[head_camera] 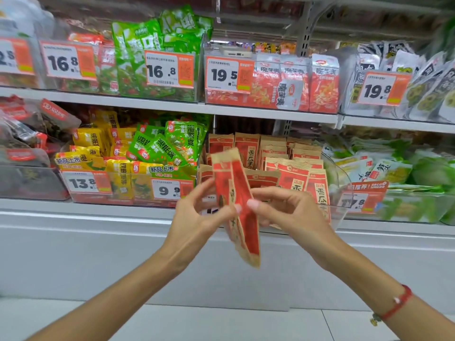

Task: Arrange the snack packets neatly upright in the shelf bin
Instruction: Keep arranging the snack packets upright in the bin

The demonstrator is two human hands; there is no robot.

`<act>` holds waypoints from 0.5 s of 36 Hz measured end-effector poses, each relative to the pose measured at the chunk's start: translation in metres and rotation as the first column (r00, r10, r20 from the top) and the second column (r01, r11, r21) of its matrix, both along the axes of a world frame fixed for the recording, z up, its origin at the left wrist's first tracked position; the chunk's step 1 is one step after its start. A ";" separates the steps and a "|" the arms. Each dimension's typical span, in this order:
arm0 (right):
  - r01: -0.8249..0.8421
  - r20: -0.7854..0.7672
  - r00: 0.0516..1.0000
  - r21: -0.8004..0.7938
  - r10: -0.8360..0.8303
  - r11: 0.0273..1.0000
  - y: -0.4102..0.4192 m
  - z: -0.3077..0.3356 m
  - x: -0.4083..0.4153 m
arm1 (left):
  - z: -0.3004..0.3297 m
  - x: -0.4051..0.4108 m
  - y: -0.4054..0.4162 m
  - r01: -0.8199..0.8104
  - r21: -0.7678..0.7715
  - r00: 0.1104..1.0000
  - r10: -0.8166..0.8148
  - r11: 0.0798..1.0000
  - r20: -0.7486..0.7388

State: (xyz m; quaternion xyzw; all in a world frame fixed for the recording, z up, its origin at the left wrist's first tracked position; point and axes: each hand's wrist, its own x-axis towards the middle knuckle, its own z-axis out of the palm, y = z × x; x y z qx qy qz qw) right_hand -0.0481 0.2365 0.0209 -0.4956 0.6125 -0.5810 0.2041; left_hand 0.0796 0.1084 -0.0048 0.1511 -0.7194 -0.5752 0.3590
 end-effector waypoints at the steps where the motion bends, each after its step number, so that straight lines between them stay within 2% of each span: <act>1: 0.009 -0.065 0.998 -0.005 -0.010 1.000 0.000 -0.001 0.002 | 0.002 0.000 -0.002 -0.059 -0.009 0.997 0.058 0.998 -0.042; 3: 0.056 -0.192 0.979 -0.037 -0.062 0.998 -0.002 -0.004 0.005 | 0.003 0.001 -0.005 -0.145 -0.013 0.985 0.144 0.989 -0.091; 6: 0.104 -0.259 0.958 -0.086 -0.123 0.991 -0.006 -0.010 0.008 | 0.003 0.001 -0.004 -0.235 -0.026 0.967 0.231 0.972 -0.110; 8: 0.118 -0.305 0.942 -0.095 -0.142 0.988 -0.007 -0.014 0.010 | 0.001 0.000 -0.001 -0.268 -0.007 0.956 0.266 0.963 -0.124; 12: 0.211 -0.465 0.850 -0.129 -0.247 0.969 -0.009 -0.018 0.019 | 0.000 -0.003 0.004 -0.267 0.075 0.955 0.275 0.961 -0.114; 15: 0.242 -0.437 0.850 -0.172 -0.294 0.955 -0.010 -0.015 0.014 | 0.001 -0.003 0.006 -0.252 0.109 0.964 0.260 0.962 -0.062; 18: 0.207 -0.274 0.937 -0.064 -0.217 0.976 -0.006 -0.008 0.003 | 0.003 -0.001 0.002 -0.228 0.130 0.971 0.235 0.965 -0.035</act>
